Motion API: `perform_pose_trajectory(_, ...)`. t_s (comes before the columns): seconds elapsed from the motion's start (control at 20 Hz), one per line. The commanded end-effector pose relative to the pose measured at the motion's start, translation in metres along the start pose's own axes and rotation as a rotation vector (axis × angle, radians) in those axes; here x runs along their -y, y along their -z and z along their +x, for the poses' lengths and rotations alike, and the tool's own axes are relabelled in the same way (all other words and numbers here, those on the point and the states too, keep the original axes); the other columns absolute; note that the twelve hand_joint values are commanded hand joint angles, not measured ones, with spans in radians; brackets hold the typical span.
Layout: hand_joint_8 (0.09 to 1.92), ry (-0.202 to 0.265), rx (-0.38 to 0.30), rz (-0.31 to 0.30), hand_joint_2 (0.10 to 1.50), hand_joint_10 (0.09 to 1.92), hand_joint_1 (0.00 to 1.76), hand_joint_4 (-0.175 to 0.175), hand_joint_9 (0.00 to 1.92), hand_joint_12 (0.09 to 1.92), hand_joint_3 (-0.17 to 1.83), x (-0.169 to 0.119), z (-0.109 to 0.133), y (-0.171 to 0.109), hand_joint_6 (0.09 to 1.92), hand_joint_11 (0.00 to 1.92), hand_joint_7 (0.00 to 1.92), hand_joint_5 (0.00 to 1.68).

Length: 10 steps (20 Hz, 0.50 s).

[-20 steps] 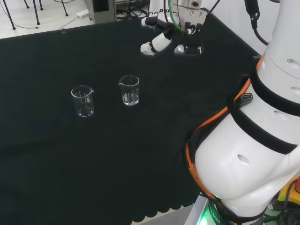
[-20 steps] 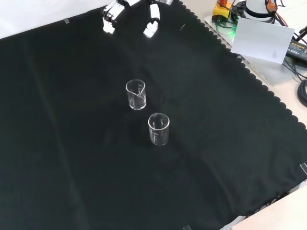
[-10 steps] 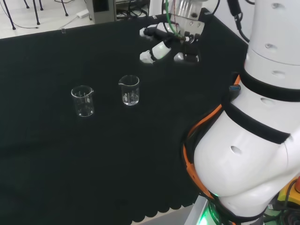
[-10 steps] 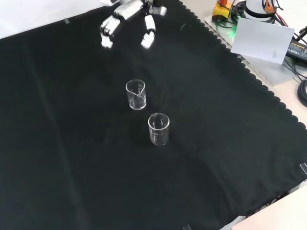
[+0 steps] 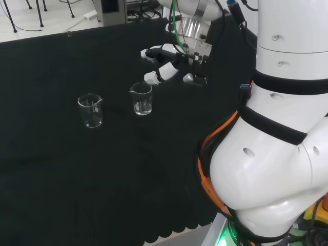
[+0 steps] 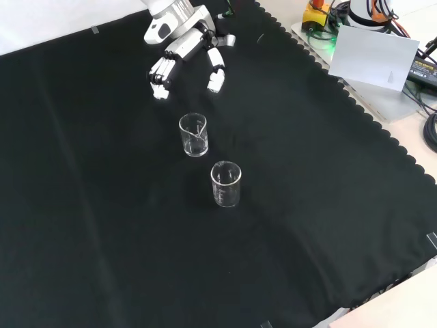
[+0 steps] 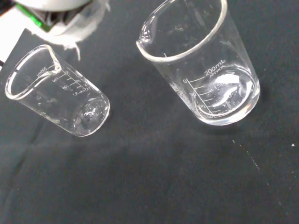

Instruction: Pick up the beaker on the right.

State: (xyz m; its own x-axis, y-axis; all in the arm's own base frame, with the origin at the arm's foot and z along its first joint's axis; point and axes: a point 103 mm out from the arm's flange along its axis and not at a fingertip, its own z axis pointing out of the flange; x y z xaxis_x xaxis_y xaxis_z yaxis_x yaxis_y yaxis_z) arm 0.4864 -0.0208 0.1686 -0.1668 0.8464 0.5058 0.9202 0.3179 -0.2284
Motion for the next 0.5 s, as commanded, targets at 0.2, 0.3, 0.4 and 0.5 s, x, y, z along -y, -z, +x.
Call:
perform_pose_trajectory(0.2,0.5,0.004,-0.018,0.004,0.46,0.64,0.76,0.006,0.24,1.11,0.68,-0.006,-0.003,-0.014,0.09,0.0,0.15,0.24)
perform_pose_trajectory(0.3,0.5,-0.003,-0.029,0.003,0.47,0.64,0.75,0.005,0.23,1.1,0.67,-0.006,-0.013,-0.017,0.09,0.0,0.14,0.24)
perform_pose_trajectory(0.4,0.5,-0.004,-0.032,0.001,0.47,0.64,0.75,0.003,0.24,1.09,0.66,-0.008,-0.018,-0.02,0.09,0.0,0.14,0.24)
perform_pose_trajectory(0.5,0.5,-0.007,-0.035,0.0,0.47,0.64,0.76,0.001,0.24,1.09,0.65,-0.009,-0.02,-0.023,0.09,0.0,0.15,0.24)
